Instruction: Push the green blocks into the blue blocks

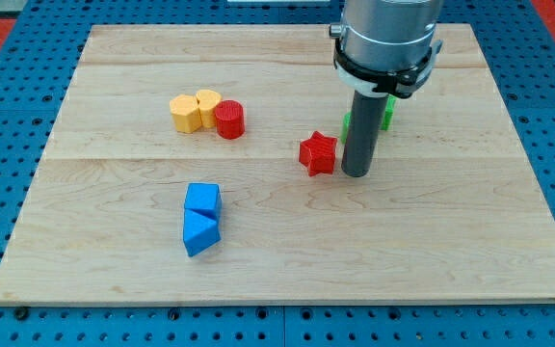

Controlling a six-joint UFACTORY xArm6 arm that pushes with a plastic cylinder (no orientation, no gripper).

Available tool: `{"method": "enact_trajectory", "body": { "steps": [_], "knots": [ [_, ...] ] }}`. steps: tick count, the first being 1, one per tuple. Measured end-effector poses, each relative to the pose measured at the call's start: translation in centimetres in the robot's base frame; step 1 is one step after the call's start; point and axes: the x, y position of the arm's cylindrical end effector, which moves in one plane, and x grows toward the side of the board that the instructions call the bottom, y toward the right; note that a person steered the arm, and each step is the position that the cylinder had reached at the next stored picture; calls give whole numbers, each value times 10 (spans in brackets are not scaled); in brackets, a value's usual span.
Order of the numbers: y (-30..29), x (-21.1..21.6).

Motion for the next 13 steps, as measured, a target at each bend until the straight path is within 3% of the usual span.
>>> {"method": "enact_trajectory", "body": {
  "steps": [1, 2, 4, 5, 6, 7, 9, 13],
  "knots": [
    [-44, -36],
    [-105, -37],
    [-124, -50],
    [-94, -100],
    [-18, -147],
    [70, -159],
    [59, -76],
    [22, -11]
  ]
}}
